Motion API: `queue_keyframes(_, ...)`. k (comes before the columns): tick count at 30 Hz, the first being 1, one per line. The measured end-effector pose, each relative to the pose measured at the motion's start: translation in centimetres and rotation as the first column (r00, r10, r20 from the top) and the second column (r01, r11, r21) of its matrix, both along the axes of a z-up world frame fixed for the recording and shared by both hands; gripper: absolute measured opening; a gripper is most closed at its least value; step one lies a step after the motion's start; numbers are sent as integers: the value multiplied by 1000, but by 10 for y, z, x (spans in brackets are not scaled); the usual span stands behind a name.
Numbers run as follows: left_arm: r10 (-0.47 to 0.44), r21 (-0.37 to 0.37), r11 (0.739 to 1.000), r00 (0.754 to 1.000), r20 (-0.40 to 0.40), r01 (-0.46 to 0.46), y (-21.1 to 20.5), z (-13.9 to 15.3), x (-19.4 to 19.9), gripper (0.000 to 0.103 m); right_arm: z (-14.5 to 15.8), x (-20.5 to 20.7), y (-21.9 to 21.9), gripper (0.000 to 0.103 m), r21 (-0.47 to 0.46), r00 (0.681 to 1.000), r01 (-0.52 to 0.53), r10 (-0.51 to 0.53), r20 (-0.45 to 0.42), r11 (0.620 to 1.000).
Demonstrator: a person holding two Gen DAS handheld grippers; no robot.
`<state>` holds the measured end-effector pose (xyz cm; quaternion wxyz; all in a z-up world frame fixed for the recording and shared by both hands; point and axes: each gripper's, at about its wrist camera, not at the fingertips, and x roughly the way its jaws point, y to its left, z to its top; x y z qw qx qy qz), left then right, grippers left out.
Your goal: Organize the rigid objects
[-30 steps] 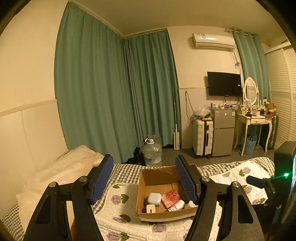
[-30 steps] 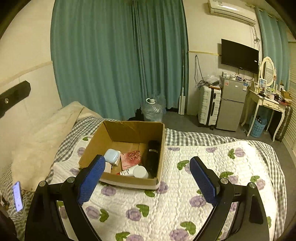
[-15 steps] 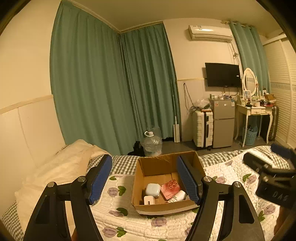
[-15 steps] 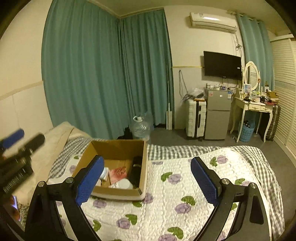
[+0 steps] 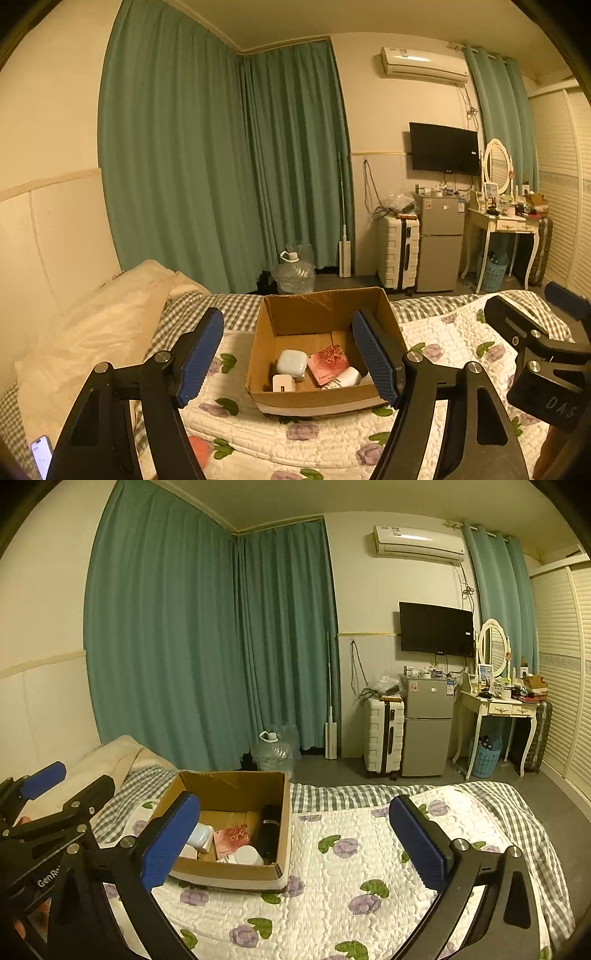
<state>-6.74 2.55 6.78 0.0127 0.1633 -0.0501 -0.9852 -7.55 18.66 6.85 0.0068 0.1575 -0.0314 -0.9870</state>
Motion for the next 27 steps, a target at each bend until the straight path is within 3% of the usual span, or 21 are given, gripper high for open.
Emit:
queue_keyframes(8,62,-49,997,998,-16,-62,3,3,5,75,-3,0,3,103,-12,1000,6,-5,13,1000)
queue_keyframes(13,79,-22,997,997,-28,-79,-5,1,3,75,-8,-4,4,103,-12,999,8,-7,42,1000)
queue_keyframes(20,51,-7,999,996,-76,-51,-9,4,11,75,-15,-11,7,103,-28,996,12,-10,84,1000)
queue_keyframes(27,-42,-41,998,997,-58,39,-1,7,12,75,-16,-11,4,103,-31,996,15,-12,86,999)
